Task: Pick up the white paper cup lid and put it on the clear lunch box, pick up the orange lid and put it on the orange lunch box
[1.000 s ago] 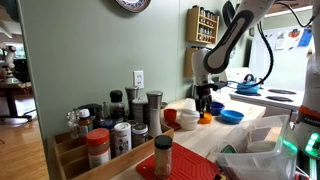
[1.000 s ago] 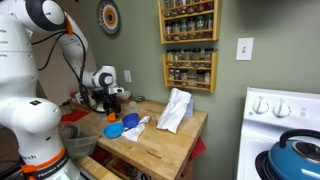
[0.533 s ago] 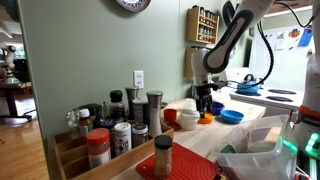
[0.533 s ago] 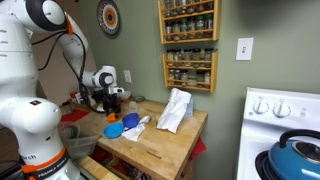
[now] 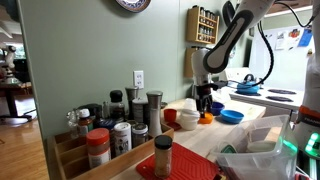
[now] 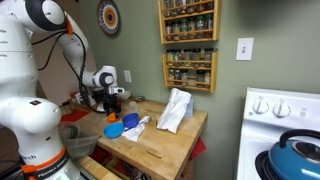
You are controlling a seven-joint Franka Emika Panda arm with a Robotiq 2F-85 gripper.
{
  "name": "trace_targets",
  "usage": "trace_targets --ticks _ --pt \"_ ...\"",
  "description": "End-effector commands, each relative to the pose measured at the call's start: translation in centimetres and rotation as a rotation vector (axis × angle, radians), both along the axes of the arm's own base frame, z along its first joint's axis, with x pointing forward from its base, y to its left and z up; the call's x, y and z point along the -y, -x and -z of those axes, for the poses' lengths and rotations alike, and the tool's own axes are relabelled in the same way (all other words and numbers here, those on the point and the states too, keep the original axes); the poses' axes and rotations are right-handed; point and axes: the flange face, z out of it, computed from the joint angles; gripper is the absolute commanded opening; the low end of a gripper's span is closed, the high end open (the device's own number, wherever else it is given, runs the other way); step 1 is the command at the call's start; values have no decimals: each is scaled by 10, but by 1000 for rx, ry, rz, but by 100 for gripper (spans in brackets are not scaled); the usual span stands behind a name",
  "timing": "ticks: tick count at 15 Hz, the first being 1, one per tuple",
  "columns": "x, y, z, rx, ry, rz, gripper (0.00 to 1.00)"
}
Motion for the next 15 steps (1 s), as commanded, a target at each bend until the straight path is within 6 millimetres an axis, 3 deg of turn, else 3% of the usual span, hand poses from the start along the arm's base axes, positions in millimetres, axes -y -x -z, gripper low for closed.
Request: trace_targets --ticks 1,7,15 --pt "4 4 -2 -7 7 4 74" --pt "8 6 -9 7 11 13 75" --pt "8 9 -4 -6 8 11 75"
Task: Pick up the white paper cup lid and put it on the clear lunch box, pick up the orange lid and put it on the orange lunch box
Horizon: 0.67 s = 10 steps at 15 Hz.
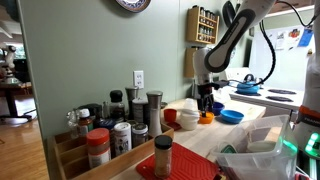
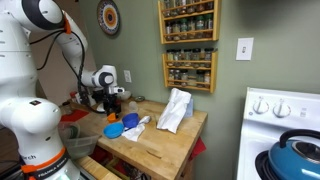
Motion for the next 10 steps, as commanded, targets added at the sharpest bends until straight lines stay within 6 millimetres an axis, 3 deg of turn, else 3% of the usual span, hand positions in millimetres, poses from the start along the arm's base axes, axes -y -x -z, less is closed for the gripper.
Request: trace_targets --ticks 1,10 --pt "1 5 -1 -9 5 -1 75" --pt "-3 4 0 -11 -3 -9 74"
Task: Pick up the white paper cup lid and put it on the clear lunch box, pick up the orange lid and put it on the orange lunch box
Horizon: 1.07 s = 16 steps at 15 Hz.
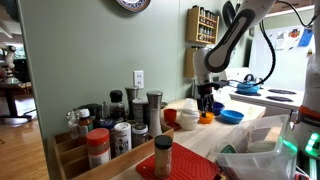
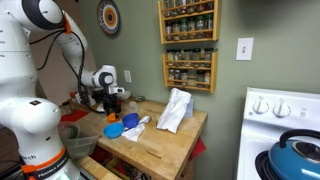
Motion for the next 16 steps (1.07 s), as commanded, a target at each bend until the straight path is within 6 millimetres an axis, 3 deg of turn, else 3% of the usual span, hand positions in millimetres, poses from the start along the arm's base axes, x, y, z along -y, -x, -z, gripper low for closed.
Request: trace_targets --ticks 1,16 --pt "-3 3 0 -10 -6 -9 74" --pt "-7 1 7 -18 -4 -20 74"
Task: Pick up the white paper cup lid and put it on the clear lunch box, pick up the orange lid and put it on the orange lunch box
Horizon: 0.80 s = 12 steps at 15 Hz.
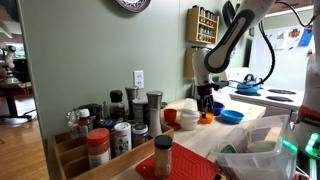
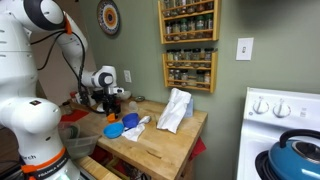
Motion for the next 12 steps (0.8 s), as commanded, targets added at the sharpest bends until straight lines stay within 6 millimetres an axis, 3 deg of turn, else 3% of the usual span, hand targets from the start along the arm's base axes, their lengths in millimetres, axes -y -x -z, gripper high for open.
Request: trace_targets --ticks 1,5,6,12 --pt "-3 0 3 -11 -4 -11 74" --pt "-3 -1 5 -14 -3 -12 78" --pt "-3 -1 5 -16 -2 -12 96" --pt "-1 1 -4 -4 5 -11 100"
